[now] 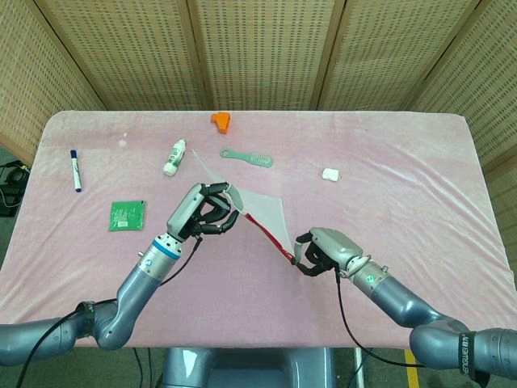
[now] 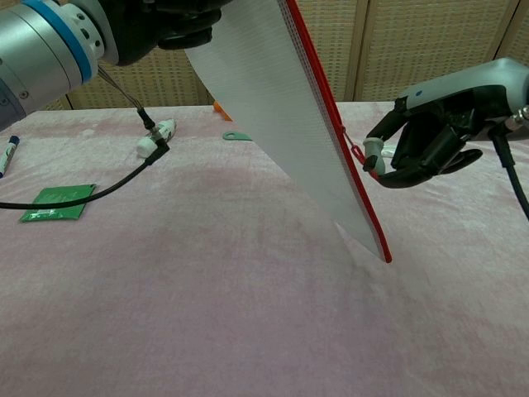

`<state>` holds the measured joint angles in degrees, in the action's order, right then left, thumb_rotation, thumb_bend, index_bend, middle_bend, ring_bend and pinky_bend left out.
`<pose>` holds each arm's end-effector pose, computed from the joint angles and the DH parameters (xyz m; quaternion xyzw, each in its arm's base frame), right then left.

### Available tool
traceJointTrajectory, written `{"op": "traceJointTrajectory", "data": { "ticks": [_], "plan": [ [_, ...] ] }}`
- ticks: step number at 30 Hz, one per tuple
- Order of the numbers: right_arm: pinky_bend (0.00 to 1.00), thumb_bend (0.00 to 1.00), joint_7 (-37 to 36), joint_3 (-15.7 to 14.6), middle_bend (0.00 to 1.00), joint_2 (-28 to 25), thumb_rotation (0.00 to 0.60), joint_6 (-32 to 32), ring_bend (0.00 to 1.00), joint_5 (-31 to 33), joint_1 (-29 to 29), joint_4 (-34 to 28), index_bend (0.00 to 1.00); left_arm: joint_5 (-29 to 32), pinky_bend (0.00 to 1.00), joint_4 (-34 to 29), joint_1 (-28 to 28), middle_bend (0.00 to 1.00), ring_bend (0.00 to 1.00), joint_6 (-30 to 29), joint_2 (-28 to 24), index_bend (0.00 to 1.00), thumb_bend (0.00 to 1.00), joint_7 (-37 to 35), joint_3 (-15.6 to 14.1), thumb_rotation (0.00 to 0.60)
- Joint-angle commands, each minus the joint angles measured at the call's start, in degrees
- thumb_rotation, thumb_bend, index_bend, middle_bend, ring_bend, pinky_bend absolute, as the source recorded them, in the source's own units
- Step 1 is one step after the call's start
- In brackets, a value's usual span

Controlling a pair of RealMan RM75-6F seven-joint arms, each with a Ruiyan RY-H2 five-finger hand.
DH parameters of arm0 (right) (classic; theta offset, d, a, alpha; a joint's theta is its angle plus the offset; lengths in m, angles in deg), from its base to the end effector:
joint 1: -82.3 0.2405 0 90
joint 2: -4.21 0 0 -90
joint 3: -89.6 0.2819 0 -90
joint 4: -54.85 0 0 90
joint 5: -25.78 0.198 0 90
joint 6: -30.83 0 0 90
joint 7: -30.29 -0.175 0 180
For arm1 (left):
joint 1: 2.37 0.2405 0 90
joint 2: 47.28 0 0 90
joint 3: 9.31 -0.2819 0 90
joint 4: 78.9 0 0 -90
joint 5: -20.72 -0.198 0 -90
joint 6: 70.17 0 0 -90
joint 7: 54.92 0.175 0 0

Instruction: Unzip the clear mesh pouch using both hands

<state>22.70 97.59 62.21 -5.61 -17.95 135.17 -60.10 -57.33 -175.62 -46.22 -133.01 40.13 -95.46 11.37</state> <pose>-0.1159 -0.3490 0.0741 0.6660 -0.6335 0.3180 0.2322 -0.0423 0.3753 0.0455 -0.4710 -0.5862 -0.6584 0.0321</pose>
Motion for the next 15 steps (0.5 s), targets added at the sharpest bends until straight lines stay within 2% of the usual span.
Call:
{"op": "traceJointTrajectory", "data": {
  "ticks": [1,15],
  "plan": [
    [1.0,0.87,-0.1,-0.4,1.0,0.0,0.6,0.1,0.94,0.0,-0.5,0.7,0.82,0.8,1.0,-1.1,0.4,1.0,0.89,-0.2,-2.1,0.89,0.73,-0.6,1.3,0.6],
    [1.0,0.87,-2.0,-1.3,1.0,-0.4,0.6,0.9,0.94,-1.9,-3.9,5.8,0.83,1.2,1.0,-2.5,2.8,1.0,0.89,-1.8,-7.2,0.89,0.74,-2.7,2.1,0.6]
  ]
}}
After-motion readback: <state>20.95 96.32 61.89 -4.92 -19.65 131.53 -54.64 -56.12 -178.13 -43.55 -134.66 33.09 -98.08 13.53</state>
